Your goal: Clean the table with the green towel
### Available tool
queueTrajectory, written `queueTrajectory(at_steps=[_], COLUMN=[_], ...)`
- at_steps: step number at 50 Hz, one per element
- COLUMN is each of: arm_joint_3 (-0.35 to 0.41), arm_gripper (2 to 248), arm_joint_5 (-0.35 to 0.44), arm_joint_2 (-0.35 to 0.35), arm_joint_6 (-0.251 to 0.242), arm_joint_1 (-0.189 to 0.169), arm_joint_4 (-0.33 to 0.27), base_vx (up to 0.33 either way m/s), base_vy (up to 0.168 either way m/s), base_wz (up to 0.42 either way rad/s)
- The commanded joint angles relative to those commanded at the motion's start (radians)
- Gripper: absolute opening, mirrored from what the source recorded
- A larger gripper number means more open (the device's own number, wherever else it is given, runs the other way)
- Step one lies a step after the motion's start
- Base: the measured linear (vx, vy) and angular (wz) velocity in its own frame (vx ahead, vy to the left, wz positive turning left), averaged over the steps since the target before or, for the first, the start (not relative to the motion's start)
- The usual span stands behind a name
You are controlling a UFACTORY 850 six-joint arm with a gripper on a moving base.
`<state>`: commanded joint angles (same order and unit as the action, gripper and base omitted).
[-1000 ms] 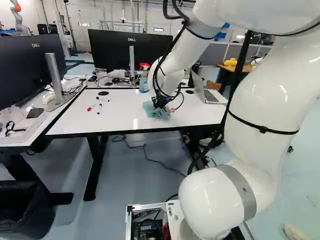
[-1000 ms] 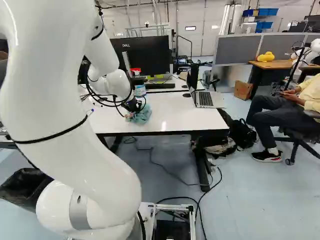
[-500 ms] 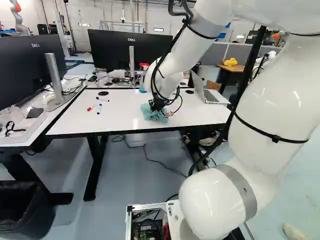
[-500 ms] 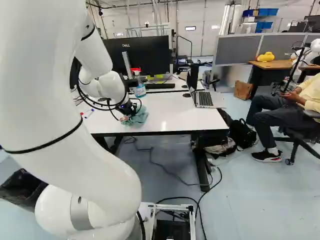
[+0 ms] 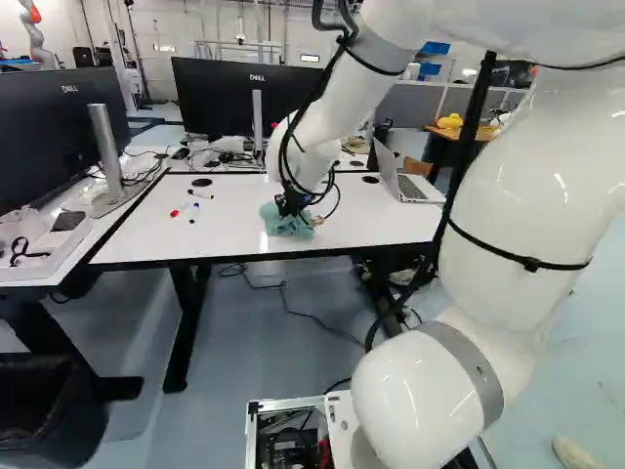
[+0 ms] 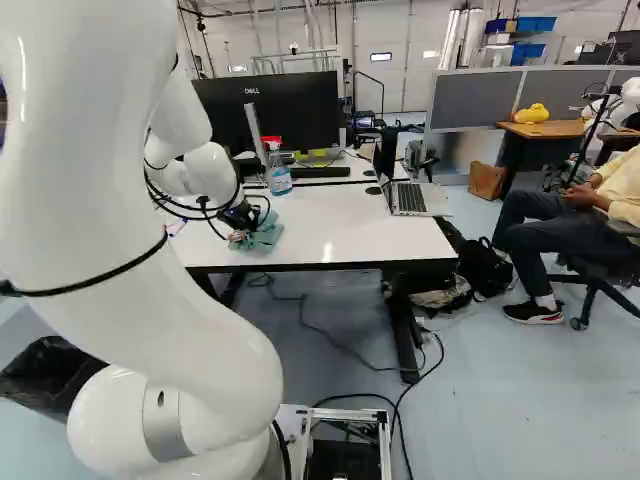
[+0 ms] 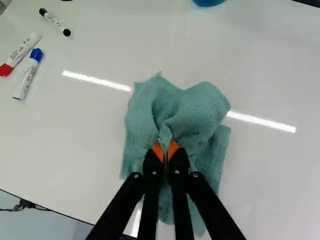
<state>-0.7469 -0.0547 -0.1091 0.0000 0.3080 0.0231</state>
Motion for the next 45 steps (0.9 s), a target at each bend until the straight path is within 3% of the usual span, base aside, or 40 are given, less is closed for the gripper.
queueTrajectory(at_steps=[28, 45], arm_joint_3=[-0.133, -0.125], arm_gripper=[30, 30], arm_joint_5=[0.000, 0.000], arm_joint_2=[-0.117, -0.110], arm_joint_6=[0.000, 0.000], arm_joint_1=[-0.029, -0.078], arm_joint_4=[0.000, 0.000], base_vx=[0.000, 0.000], base_vy=[0.000, 0.000], base_wz=[0.000, 0.000])
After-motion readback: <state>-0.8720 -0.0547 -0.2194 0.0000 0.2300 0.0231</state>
